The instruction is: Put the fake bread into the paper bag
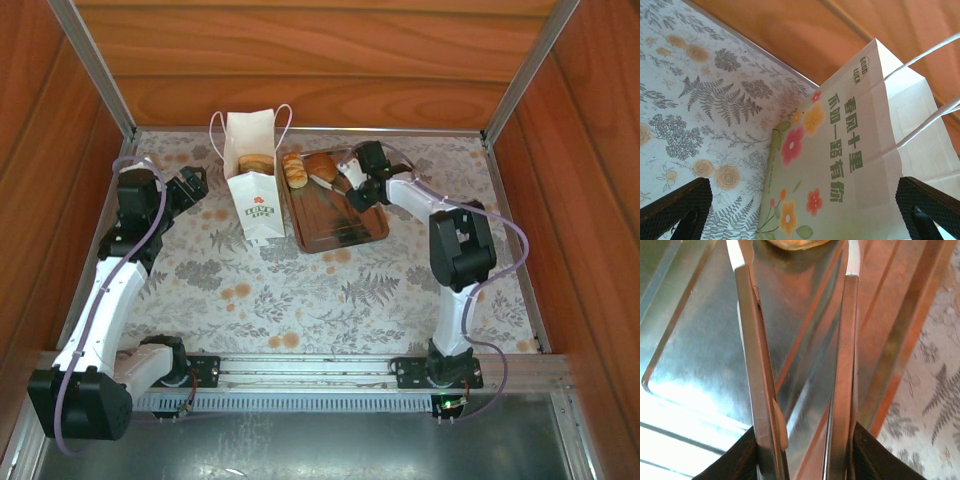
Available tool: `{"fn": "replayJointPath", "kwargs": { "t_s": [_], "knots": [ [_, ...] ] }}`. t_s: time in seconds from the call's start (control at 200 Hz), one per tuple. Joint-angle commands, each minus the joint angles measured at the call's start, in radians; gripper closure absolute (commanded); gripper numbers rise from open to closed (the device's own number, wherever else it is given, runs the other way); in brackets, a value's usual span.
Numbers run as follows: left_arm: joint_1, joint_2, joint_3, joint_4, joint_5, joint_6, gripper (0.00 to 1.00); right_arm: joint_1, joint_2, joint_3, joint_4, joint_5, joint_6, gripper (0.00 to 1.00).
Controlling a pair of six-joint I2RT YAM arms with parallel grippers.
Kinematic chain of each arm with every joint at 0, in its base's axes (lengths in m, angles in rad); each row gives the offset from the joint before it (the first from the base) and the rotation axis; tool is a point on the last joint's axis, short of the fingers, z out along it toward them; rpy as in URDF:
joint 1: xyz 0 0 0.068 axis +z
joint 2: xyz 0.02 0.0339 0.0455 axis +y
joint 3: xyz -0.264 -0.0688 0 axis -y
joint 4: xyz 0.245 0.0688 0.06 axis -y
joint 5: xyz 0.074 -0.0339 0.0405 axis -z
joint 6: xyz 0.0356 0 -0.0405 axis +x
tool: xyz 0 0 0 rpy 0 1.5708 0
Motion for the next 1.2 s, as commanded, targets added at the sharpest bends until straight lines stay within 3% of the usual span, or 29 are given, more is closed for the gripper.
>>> {"fn": "replayJointPath", "kwargs": {
  "t_s": [0.0, 0.11, 0.31, 0.575, 0.745, 0.925, 1.025, 1.195],
  "knots": [
    [0.008, -0.011, 0.041, -0.014, 0.003, 0.011, 0.00, 0.007, -0.131, -0.055, 0.033, 0.060, 0.053, 0.69],
    [0.008, -0.015, 0.054, -0.015, 0.010, 0.004, 0.00, 0.007, -0.222, -0.110, -0.019, 0.121, 0.132, 0.71],
    [0.010, 0.019, 0.120, -0.017, 0.024, -0.012, 0.01, 0.037, -0.478, -0.203, -0.051, 0.113, 0.239, 0.71],
    [0.009, 0.160, 0.226, 0.075, 0.155, -0.091, 0.06, 0.155, -0.669, -0.073, -0.250, 0.187, 0.338, 0.72],
    [0.009, 0.252, 0.281, 0.146, 0.238, -0.144, 0.09, 0.276, -0.650, 0.133, -0.340, 0.259, 0.337, 0.72],
    [0.007, 0.338, 0.336, 0.152, 0.297, -0.158, 0.21, 0.405, -0.555, 0.325, -0.370, 0.266, 0.308, 0.72],
    [0.006, 0.361, 0.336, 0.154, 0.276, -0.161, 0.31, 0.459, -0.480, 0.408, -0.384, 0.266, 0.303, 0.72],
    [0.006, 0.356, 0.316, 0.155, 0.218, -0.158, 0.58, 0.497, -0.323, 0.565, -0.437, 0.242, 0.372, 0.72]
  ]
}}
